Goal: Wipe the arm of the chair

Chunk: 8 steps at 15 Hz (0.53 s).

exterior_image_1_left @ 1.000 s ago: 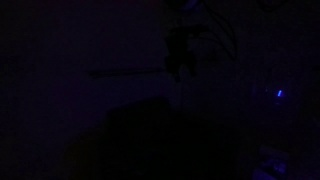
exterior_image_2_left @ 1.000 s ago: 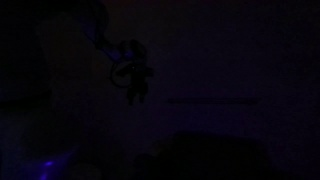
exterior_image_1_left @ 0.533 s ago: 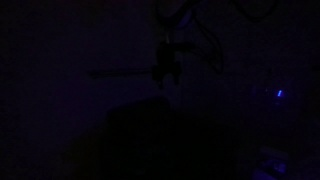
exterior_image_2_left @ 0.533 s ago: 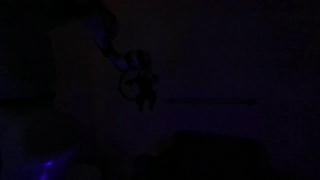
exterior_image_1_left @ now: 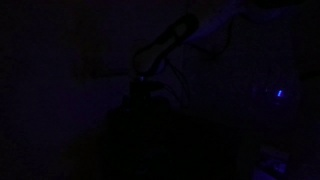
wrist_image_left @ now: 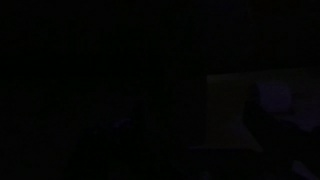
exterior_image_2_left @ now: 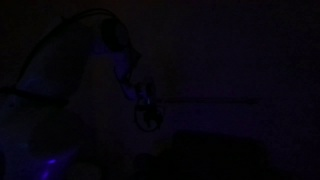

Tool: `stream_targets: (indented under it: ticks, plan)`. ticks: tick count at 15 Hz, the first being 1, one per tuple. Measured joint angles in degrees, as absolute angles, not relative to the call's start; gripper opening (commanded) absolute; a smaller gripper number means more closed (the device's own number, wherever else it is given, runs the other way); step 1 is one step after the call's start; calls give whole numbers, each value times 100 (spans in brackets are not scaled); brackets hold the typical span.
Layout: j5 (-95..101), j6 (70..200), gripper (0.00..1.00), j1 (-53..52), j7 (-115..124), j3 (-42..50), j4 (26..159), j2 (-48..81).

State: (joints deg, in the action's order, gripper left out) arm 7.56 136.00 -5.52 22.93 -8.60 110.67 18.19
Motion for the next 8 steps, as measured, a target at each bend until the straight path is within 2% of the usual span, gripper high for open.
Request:
stream_targets:
  ticks: [3, 8]
  plan:
    - [756, 13658, 100, -639, 2284, -854, 10725, 2261]
    - [776, 13690, 100, -986, 2407, -526, 10740, 2253]
